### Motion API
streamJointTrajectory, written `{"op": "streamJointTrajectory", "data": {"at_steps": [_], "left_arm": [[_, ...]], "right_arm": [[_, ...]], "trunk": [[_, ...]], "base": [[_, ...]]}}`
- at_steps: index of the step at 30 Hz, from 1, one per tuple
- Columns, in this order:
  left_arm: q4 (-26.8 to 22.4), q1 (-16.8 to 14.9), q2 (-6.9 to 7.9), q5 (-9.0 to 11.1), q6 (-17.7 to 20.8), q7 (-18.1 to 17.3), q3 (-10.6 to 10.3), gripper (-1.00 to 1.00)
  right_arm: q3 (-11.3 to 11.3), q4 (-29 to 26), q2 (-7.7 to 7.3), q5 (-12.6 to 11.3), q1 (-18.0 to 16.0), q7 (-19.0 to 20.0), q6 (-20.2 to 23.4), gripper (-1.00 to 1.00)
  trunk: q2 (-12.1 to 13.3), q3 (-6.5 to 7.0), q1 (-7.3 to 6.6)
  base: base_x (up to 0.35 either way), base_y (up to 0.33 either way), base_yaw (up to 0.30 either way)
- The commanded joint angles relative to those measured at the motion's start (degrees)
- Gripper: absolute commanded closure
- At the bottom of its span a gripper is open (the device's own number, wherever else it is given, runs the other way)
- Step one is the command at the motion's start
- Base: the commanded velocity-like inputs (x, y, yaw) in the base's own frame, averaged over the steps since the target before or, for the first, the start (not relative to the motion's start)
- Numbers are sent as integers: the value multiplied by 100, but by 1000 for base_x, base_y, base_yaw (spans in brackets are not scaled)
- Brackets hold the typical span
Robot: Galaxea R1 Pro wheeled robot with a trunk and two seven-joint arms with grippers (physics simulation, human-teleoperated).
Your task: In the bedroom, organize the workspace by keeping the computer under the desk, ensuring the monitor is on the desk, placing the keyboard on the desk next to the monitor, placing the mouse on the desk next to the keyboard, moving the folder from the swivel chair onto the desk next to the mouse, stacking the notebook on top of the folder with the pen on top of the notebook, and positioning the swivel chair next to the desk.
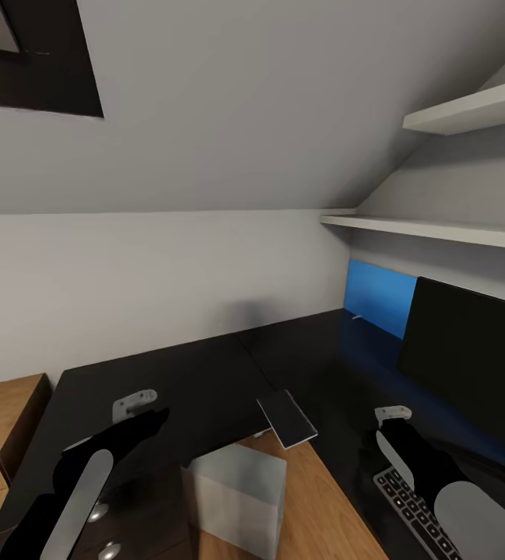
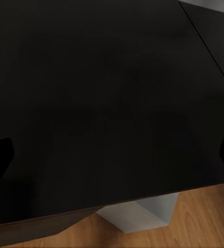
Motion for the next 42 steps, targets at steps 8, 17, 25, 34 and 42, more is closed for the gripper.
{"op": "streamJointTrajectory", "data": {"at_steps": [8,17,25,34,42], "left_arm": [[-15,-5,-10,57,7,63,-12,-100],[-16,-5,-12,60,7,65,-11,-100],[-16,-5,-5,66,7,63,-11,-100],[-16,-5,-4,69,7,65,-11,-100],[-16,-5,10,69,7,62,-11,-100]], "right_arm": [[46,-9,-9,-81,-8,-61,17,100],[44,-9,-9,-81,-7,-61,17,100],[44,-9,-9,-81,-5,-53,24,100],[52,-9,-8,-81,-5,-52,26,-100],[53,-12,-9,-82,-6,-52,26,-100]], "trunk": [[-125,-61,66],[-446,-205,242],[-446,-205,242],[-446,-205,242],[-446,-205,242]], "base": [[4,1,0],[0,0,0],[0,0,0],[0,0,0],[0,0,0]]}}
